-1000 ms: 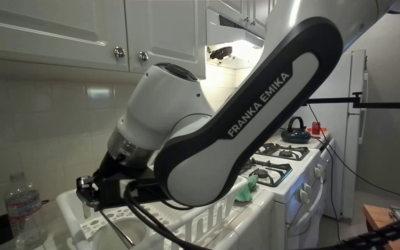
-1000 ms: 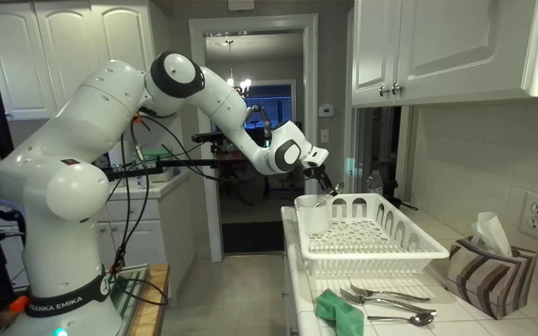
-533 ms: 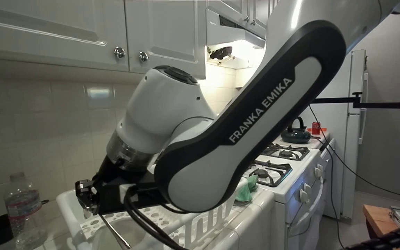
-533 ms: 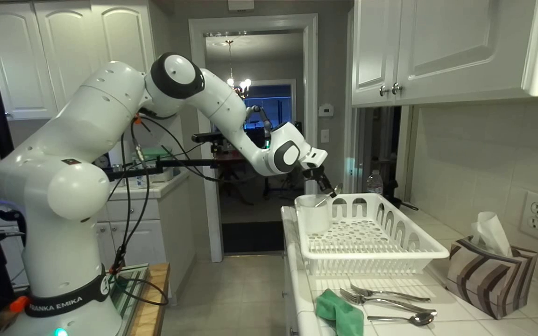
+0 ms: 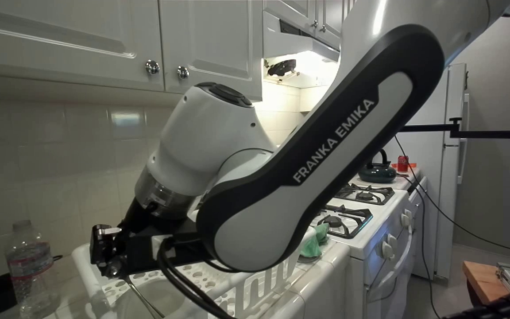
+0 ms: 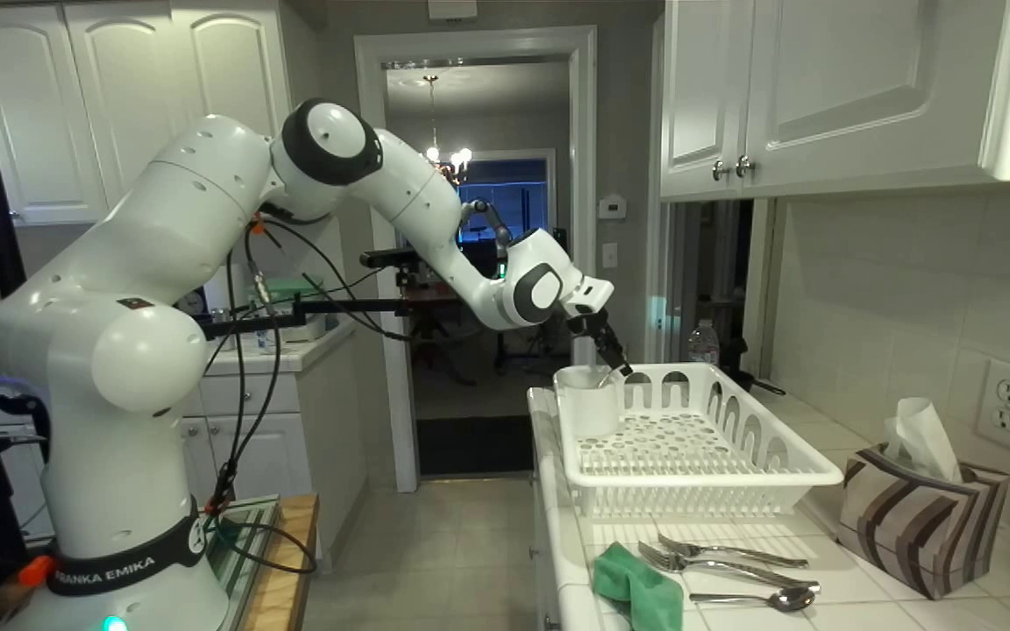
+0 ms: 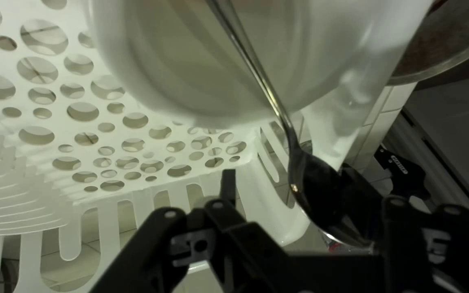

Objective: Put two silver spoons in the cutlery holder on the dishrack.

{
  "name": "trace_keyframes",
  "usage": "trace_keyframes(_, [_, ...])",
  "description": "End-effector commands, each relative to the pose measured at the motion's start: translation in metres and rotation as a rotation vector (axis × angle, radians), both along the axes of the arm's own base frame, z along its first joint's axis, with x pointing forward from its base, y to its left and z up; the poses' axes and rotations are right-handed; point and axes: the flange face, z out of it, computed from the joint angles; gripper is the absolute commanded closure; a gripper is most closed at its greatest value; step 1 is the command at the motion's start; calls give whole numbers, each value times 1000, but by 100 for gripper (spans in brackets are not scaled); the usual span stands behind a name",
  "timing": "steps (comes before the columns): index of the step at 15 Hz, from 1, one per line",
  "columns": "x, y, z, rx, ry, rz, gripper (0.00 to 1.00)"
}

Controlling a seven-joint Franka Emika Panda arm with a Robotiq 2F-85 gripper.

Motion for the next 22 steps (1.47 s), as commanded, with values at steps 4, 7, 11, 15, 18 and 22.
trace_keyframes(4, [-1,2,0,-14,-9,-3,0])
trace_keyframes(7, [0,0,6,6,0,-4,0])
trace_keyframes(11, [-1,-8,33,84,15,2,0])
trace_keyframes(15, [1,-18,71,211,28,26,0])
trace_keyframes(18, [7,-38,91,257,49,17,0])
trace_keyframes(22, [22,-96,91,138,116,-104,0])
